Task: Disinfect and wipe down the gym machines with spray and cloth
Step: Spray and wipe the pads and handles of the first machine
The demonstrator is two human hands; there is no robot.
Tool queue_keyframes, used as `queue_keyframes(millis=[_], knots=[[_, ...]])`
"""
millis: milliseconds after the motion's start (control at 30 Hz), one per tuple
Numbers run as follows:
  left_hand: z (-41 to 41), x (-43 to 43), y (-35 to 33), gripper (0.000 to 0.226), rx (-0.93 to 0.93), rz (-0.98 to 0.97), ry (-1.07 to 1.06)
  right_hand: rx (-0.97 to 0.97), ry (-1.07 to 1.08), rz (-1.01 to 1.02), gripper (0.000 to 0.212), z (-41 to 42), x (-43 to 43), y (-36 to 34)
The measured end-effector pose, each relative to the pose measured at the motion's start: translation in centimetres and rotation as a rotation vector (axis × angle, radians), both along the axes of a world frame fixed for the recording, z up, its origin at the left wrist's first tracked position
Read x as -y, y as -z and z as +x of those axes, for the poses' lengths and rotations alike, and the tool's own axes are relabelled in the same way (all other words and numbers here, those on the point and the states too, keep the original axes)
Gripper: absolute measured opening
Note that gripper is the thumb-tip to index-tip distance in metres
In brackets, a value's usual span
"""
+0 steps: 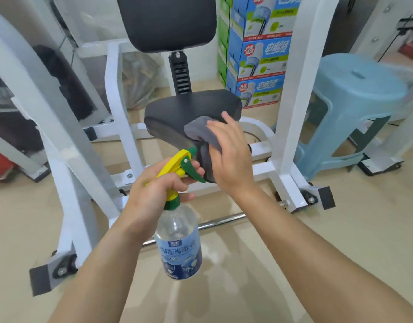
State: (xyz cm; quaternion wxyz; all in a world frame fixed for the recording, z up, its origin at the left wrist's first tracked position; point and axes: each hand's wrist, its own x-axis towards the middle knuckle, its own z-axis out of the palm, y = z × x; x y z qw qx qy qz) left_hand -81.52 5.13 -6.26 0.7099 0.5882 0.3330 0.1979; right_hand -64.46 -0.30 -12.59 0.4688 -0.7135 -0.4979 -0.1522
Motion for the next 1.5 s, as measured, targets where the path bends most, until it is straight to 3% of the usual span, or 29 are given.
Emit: queue_keyframes(millis=[67,133,300,400,500,700,800,933,1167,1300,1500], knots=[[0.1,0.0,-0.6,0.041,-0.016,-0.009,-0.023,0.289,-0.071,-0.059,0.04,0.8,0.2,0.7],[0.4,0.3,-1.3,0.04,-0.049,0.001,-0.026,0.298,-0.086,-0.085,0.038,2.3,-0.3,-0.3],[1.9,1.4,-2.7,0.042,-0.113,0.036,-0.032,-0.466,-0.051,-0.05,0.028,5.4,-1.1,-2.1],[2.8,2.4,-3.2,0.042,-0.133,0.003,-0.066,-0.619,0.105,0.0,0.025,5.8,-0.6,-1.7],[4.3,3.8,-3.3,0.041,-0.14,-0.045,-0.105,-0.901,0.243,0.128,0.03,6.1,0.1,-1.1],[8.0,6.7,-2.7,0.035,-0.182,-0.038,-0.23,-1.244,0.266,0.292,0.042,9.5,1.5,-1.8],[10.0,8.0,-2.0,0.028,-0.21,0.001,-0.295,-1.251,0.267,0.324,0.047,12.6,2.0,-0.6],[12.4,9.3,-1.2,0.016,-0.227,0.03,-0.374,-1.267,0.234,0.213,0.049,13.8,3.0,-1.5],[16.2,10.7,-0.5,0.008,-0.298,0.162,-0.477,-1.224,0.103,0.045,0.035,13.8,4.2,-1.6],[17.6,11.7,-0.2,0.004,-0.354,0.14,-0.526,-1.201,0.08,0.031,0.035,15.1,4.9,-1.2],[18.9,13.2,-0.5,0.014,-0.376,0.142,-0.597,-1.185,0.029,-0.001,0.033,16.5,6.0,-2.0]])
